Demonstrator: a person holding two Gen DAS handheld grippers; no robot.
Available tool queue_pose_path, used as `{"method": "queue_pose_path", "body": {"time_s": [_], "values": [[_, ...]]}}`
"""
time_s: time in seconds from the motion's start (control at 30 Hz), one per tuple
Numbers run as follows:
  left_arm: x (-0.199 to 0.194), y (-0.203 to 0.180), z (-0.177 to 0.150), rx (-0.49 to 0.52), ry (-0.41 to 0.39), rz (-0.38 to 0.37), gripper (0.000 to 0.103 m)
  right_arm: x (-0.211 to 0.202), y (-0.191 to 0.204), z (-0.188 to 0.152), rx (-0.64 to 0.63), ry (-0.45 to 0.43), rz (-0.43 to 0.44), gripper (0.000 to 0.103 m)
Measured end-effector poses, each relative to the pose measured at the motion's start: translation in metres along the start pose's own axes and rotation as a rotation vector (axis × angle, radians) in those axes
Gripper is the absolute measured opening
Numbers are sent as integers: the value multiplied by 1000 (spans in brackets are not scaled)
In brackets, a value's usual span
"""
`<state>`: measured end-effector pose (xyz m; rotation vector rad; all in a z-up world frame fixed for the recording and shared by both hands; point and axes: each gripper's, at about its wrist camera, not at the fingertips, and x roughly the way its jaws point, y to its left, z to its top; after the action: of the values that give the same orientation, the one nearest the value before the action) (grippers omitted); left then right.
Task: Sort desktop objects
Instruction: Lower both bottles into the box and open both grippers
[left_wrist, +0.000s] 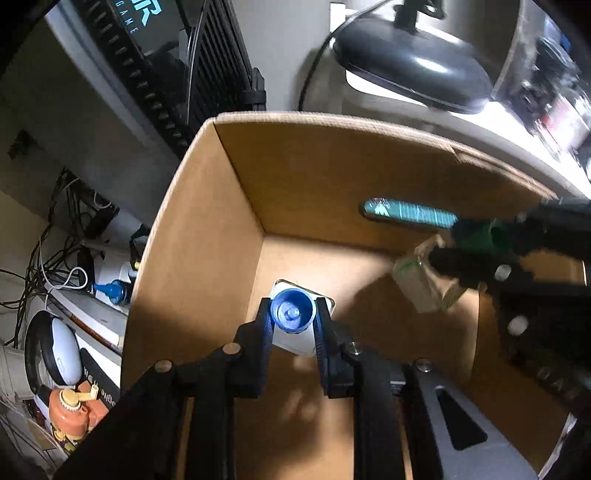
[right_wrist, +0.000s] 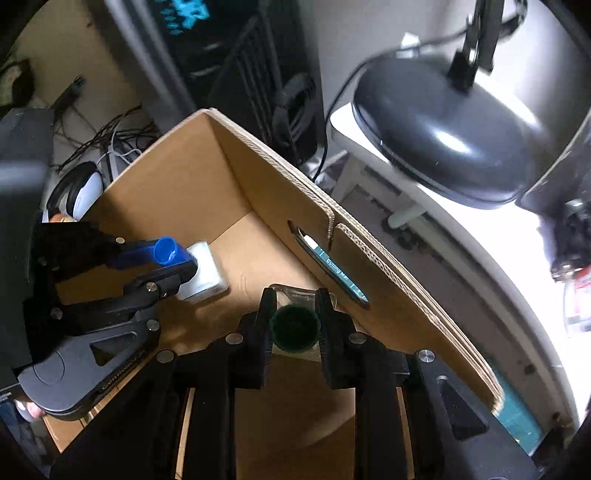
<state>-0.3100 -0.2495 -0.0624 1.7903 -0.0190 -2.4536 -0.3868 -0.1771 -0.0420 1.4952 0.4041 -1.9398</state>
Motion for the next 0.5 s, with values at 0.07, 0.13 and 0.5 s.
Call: {"method": "queue_pose_path", "body": {"time_s": [0.07,0.13,0.5], "values": [[4,0,3,1,9,-4,21,10,-6,1,22,33,7,20],[10,-1,4,2,22,-5,21,17,-10,3,34,60,2,20],[26,2,6,0,63,-3,21,31,3,16,16,104,-12,20]]}}
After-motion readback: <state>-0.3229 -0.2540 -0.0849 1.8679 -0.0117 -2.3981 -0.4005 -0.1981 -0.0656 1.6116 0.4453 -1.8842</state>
